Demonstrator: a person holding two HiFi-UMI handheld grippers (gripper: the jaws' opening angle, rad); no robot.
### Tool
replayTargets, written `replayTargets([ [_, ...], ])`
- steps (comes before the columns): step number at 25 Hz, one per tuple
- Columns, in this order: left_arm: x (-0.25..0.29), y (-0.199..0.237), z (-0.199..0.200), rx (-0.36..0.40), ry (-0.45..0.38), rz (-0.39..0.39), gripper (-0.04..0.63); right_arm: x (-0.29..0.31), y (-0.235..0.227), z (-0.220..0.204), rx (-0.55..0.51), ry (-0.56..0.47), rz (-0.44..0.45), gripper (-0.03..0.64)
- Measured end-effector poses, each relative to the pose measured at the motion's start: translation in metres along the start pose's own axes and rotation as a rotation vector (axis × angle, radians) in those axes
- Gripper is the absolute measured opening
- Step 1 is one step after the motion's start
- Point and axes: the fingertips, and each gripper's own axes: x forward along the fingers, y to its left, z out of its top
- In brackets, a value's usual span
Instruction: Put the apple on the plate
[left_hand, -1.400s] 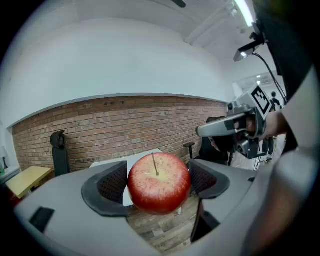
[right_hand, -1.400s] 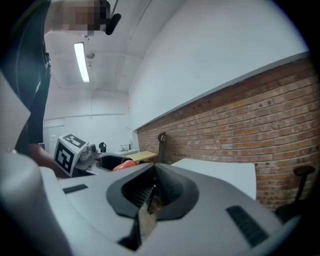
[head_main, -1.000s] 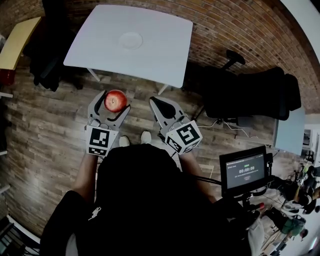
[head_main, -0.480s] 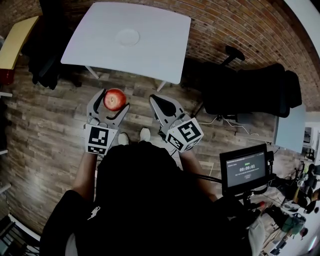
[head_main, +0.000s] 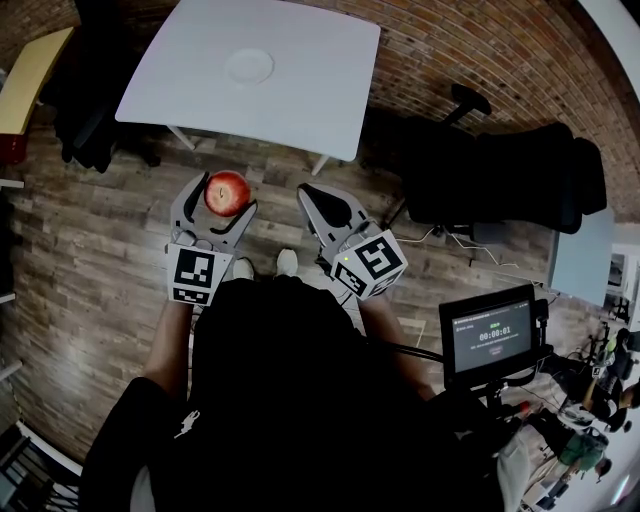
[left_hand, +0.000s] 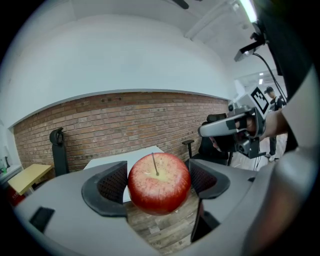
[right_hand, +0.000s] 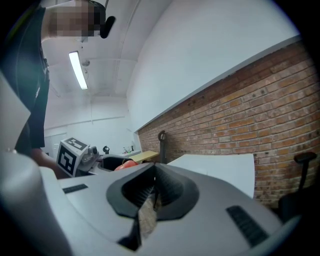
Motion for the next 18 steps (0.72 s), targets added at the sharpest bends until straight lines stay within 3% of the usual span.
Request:
replayTargets([
  [9,-0.002,-0.007,-0.003,0.007,0.005,0.021,0.393,-0.008,-0.002,-0.005,-0.01,-0.006,0.02,0.003],
  [18,0.013,-0.026,-0.002,0.04,0.012,-0.017,0.393,-0.016,-0.013,-0.012,0.001,-0.011,0.013,0.004],
])
